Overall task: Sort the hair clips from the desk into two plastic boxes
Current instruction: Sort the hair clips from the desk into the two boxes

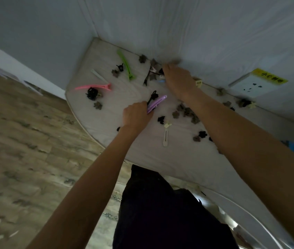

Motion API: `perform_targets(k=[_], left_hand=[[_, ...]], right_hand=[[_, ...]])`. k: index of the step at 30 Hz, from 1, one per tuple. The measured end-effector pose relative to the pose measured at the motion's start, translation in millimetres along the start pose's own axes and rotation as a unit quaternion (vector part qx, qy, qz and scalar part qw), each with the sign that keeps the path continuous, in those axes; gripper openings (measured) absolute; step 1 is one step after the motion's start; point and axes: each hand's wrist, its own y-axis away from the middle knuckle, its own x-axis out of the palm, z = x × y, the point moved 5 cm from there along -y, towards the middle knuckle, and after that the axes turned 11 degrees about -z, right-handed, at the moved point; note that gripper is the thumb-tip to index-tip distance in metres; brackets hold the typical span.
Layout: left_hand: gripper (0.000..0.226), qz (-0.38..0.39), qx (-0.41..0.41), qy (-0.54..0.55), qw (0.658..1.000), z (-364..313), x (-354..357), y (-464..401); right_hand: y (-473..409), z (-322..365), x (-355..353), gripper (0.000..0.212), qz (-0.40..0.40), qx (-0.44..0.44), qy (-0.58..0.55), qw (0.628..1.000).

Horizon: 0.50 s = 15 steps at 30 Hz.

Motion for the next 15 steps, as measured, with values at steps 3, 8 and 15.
perform_targets(k=[3,8,15], left_hand=[[0.032,0.019,-0.001,0.043,0.999,5.8,1.7,1.7],[0.032,-0.001,-0.013,0.096,0.995,10.8,-3.7,8.4],[0.029,-0.009,-0.094,0.205,0.974,23.0,-11.2,11.6]], right_hand=[[10.4,-3.3,1.9,0.036,0.001,0.014,0.022,1.0],[18.9,-4.3,6.9,0.028,-0.004,0.055,0.04,0.998],[48.2,-10.1,14.0,0.033,0.068,0.018,0.016,0.997]])
